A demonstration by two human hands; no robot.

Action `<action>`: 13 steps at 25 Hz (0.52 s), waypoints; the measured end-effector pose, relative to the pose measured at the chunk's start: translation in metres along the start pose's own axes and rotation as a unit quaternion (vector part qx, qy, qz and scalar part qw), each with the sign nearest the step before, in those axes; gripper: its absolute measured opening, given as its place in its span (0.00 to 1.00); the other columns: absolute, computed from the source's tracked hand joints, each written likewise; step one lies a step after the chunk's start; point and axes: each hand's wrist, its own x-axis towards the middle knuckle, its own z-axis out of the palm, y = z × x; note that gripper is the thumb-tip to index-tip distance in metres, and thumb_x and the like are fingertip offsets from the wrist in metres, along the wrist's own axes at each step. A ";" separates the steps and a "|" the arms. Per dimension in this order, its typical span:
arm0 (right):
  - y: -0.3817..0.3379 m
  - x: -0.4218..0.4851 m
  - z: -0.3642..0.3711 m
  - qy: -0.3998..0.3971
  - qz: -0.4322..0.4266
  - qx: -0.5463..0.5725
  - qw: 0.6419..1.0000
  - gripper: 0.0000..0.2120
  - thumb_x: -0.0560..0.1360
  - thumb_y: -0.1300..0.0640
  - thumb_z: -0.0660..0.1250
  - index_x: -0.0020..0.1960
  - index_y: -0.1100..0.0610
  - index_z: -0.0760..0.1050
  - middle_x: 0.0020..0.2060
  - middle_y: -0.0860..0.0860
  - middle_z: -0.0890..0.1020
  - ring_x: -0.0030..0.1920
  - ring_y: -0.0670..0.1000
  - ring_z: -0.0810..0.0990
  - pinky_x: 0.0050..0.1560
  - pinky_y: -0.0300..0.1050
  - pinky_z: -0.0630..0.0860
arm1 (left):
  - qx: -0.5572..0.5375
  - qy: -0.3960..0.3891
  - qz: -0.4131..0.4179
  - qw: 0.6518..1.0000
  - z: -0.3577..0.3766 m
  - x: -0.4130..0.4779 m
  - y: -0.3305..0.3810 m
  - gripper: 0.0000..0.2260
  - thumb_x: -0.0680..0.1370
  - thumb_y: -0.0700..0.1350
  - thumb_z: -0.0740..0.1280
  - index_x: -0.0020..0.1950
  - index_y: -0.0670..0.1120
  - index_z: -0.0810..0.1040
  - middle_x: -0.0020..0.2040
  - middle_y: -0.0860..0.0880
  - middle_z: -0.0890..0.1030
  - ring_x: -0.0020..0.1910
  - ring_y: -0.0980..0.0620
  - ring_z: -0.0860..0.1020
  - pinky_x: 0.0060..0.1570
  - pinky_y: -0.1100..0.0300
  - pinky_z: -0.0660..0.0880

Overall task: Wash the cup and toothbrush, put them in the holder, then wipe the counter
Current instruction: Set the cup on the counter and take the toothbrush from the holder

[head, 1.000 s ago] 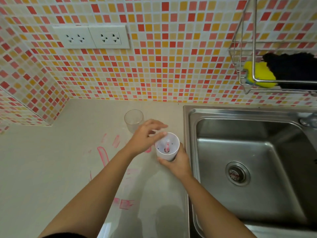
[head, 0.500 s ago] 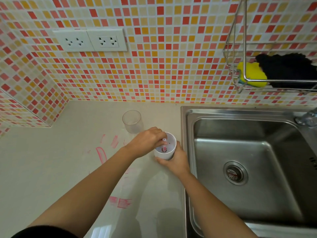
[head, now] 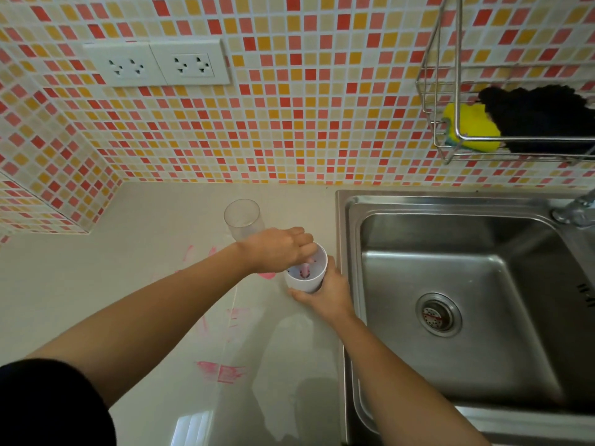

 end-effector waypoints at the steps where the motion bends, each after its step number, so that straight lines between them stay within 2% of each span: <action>1: 0.001 0.000 0.000 -0.001 -0.001 0.000 1.000 0.38 0.59 0.48 0.80 0.63 0.53 0.67 0.48 0.43 0.75 0.47 0.46 0.77 0.41 0.32 0.70 | -0.021 0.011 -0.008 1.000 -0.001 0.001 0.000 0.07 0.78 0.43 0.65 0.51 0.40 0.74 0.46 0.41 0.79 0.43 0.43 0.77 0.34 0.53 0.77; 4: 0.003 0.002 -0.002 -0.010 -0.005 0.003 1.000 0.38 0.59 0.49 0.80 0.64 0.53 0.67 0.48 0.43 0.75 0.47 0.45 0.77 0.38 0.25 0.67 | -0.047 0.011 -0.016 0.999 0.003 0.005 0.003 0.08 0.80 0.43 0.62 0.54 0.39 0.74 0.50 0.40 0.78 0.45 0.43 0.77 0.44 0.53 0.75; 7: 0.003 0.002 -0.001 -0.016 -0.011 0.006 1.000 0.39 0.59 0.49 0.80 0.65 0.53 0.66 0.48 0.42 0.75 0.46 0.44 0.75 0.38 0.24 0.66 | -0.075 0.024 -0.034 0.996 0.004 0.000 0.005 0.09 0.81 0.43 0.59 0.54 0.38 0.74 0.49 0.40 0.77 0.44 0.44 0.76 0.44 0.54 0.73; 10: 0.006 0.002 0.000 -0.013 -0.008 0.014 1.000 0.39 0.59 0.50 0.80 0.64 0.53 0.66 0.50 0.42 0.74 0.49 0.44 0.75 0.43 0.29 0.68 | -0.179 0.068 -0.144 0.971 -0.007 -0.008 0.004 0.11 0.82 0.44 0.56 0.49 0.37 0.72 0.46 0.41 0.75 0.41 0.46 0.72 0.43 0.56 0.68; 13: 0.011 0.003 0.003 -0.027 -0.024 0.015 0.999 0.42 0.56 0.49 0.82 0.64 0.51 0.65 0.57 0.43 0.74 0.57 0.43 0.74 0.53 0.29 0.70 | -0.284 0.124 -0.274 0.910 -0.010 -0.018 0.010 0.12 0.82 0.45 0.56 0.48 0.39 0.73 0.44 0.43 0.77 0.41 0.47 0.75 0.43 0.58 0.68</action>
